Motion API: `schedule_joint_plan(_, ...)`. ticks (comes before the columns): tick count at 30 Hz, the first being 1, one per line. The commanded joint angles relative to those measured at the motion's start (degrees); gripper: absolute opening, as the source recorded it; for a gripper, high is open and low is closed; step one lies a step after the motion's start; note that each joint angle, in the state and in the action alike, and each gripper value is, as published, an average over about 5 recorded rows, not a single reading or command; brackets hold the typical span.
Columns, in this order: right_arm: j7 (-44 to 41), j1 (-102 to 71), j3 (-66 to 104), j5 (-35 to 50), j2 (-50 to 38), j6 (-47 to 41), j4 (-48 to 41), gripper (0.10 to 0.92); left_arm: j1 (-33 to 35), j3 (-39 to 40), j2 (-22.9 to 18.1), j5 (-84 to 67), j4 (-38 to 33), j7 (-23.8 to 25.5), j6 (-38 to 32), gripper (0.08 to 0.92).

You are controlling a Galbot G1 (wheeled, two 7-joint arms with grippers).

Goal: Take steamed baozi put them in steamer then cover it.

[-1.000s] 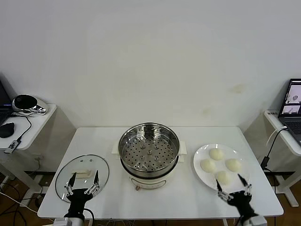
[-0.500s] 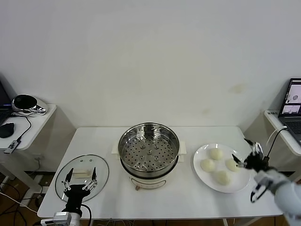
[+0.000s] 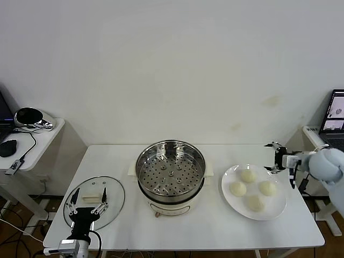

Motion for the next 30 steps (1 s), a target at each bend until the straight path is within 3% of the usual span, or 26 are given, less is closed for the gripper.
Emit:
schedule_joint_plan(1,-11.96,14.33,-18.36,3.37,-0.51,0.95,-8.99,0.823,0.03,-0.43,0.08,0.68,-0.16,-0.08,0.07,0.823)
schedule_joint_plan(15,-9.55,18.76,-24.47,-1.92,14.9,4.66,-20.98,0.823,0.78,-2.38,0.35,0.48,-0.37,0.11,-0.38,0.823)
schedule_joint_plan(30,-6.79,18.01,-23.07,-7.98,19.25,4.62,-28.22,0.823,0.6,-2.95,-0.08,0.68,-0.35,-0.38,-1.2,0.823)
